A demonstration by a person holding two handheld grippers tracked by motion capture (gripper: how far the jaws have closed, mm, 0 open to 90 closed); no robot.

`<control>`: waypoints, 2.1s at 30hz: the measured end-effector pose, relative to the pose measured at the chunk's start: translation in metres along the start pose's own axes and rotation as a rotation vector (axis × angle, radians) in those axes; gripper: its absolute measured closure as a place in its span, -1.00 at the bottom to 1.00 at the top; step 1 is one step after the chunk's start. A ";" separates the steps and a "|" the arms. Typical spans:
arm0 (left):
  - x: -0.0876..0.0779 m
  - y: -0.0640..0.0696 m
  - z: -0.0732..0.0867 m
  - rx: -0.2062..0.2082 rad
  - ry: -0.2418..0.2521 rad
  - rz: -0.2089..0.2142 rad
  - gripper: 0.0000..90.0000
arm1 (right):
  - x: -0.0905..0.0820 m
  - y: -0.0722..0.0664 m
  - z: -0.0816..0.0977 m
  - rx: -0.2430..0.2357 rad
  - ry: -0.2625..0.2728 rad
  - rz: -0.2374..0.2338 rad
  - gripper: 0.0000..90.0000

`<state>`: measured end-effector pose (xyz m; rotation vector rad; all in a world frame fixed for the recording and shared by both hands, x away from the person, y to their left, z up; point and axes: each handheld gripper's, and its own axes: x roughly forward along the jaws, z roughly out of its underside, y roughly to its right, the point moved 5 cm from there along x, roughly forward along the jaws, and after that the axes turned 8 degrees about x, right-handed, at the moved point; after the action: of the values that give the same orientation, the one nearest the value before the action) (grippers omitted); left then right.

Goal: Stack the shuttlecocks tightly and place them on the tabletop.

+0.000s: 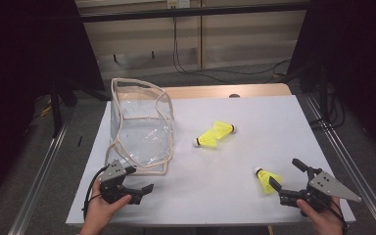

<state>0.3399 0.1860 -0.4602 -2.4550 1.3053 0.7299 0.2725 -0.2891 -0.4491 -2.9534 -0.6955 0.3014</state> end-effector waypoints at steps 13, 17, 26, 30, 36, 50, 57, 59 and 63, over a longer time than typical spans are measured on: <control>0.000 -0.005 0.002 0.001 0.010 -0.004 -0.89 | 0.001 -0.001 0.000 -0.004 -0.009 -0.002 -0.93; -0.001 -0.004 0.002 -0.001 0.006 -0.007 -0.89 | 0.002 -0.001 0.000 -0.004 -0.011 -0.005 -0.93; -0.001 -0.005 0.002 0.001 0.009 0.001 -0.89 | 0.003 0.000 -0.001 -0.002 -0.023 0.000 -0.93; 0.000 -0.006 0.003 0.003 0.004 -0.002 -0.89 | 0.004 0.000 -0.005 -0.007 -0.030 0.007 -0.93; -0.001 -0.006 0.003 0.006 0.006 -0.004 -0.89 | 0.009 0.003 -0.016 0.007 -0.042 0.008 -0.94; -0.001 -0.005 0.003 0.005 0.007 -0.004 -0.89 | 0.042 0.011 -0.053 -0.056 -0.130 -0.002 -0.93; -0.001 -0.004 0.003 0.013 -0.004 -0.008 -0.89 | 0.063 0.013 -0.060 -0.044 -0.156 -0.017 -0.93; -0.001 -0.004 0.003 0.010 -0.006 -0.003 -0.89 | 0.068 0.013 -0.062 -0.052 -0.169 -0.013 -0.93; 0.000 -0.003 0.003 0.021 0.002 0.001 -0.89 | 0.076 0.015 -0.065 -0.052 -0.180 -0.011 -0.93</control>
<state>0.3413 0.1887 -0.4629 -2.4391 1.3087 0.7102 0.3596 -0.2714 -0.4004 -2.9961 -0.7498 0.5627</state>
